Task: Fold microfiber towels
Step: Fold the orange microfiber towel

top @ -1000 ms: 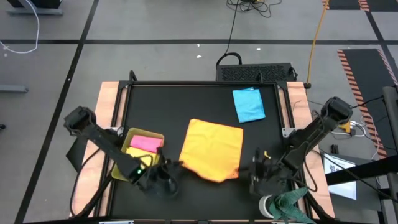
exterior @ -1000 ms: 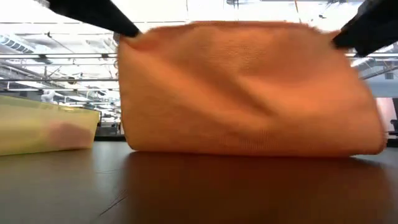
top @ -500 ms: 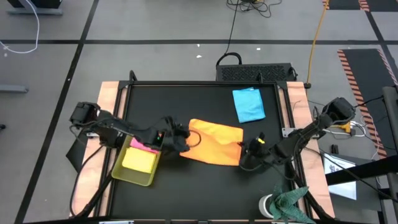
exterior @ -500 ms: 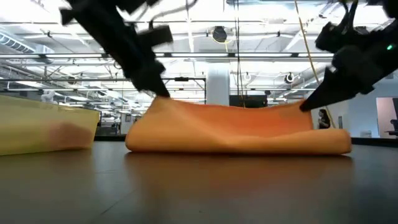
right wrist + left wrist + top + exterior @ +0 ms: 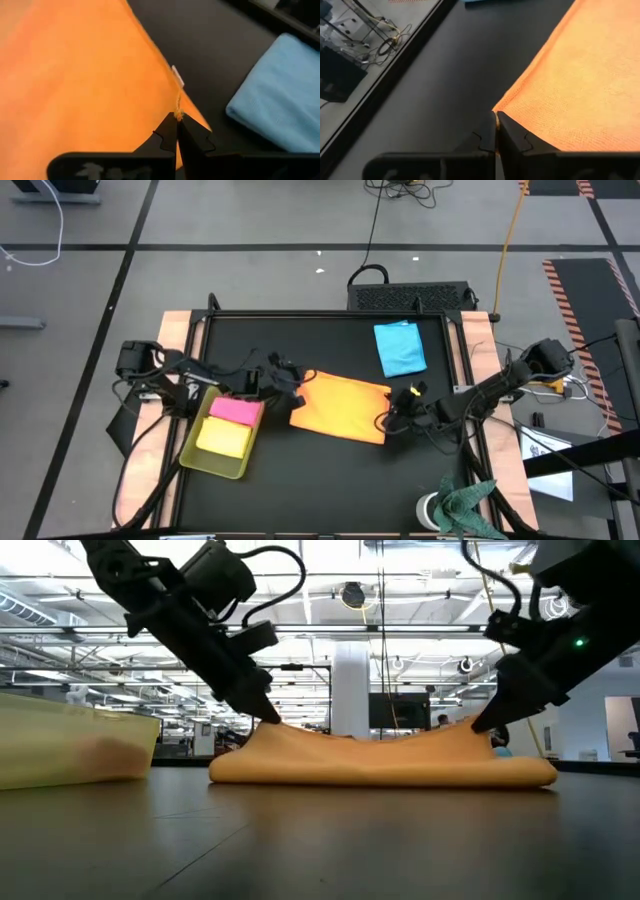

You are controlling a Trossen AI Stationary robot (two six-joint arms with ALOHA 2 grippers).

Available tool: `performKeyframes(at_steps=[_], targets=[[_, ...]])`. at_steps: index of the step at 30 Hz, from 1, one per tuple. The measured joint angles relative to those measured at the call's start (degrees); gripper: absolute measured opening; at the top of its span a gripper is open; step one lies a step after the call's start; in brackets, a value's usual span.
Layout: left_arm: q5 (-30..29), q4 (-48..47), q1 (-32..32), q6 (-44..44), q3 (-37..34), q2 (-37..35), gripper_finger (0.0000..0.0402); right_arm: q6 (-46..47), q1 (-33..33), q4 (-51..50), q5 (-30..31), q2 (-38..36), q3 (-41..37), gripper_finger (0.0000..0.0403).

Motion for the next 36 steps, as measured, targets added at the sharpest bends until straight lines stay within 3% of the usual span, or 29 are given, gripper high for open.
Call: performKeyframes(at_steps=[3, 18, 24, 30, 36], targets=[[1.7, 0.3, 1.5, 1.2, -0.1, 0.0, 0.0004, -0.4, -1.6, -0.5, -3.3, 0.0, 0.0, 0.0000], [8.1, 5.2, 4.0, 5.1, -0.1, 0.0, 0.0010, 2.8, -2.0, -5.8, -5.1, -6.6, 0.0, 0.0000], [10.3, 7.9, 5.9, 6.6, 0.0, 2.4, 0.0009, 5.4, -4.4, -9.4, -7.8, -5.2, 0.0, 0.0000], [10.5, 10.3, 7.8, 6.6, 0.1, 7.3, 0.0004, 3.6, -7.3, -0.6, -8.1, -2.7, -4.3, 0.0000], [10.1, 9.9, 8.9, 5.8, -0.1, 9.8, 0.0028, 0.6, -10.1, 11.0, -8.1, -2.4, -10.5, 0.0000]])
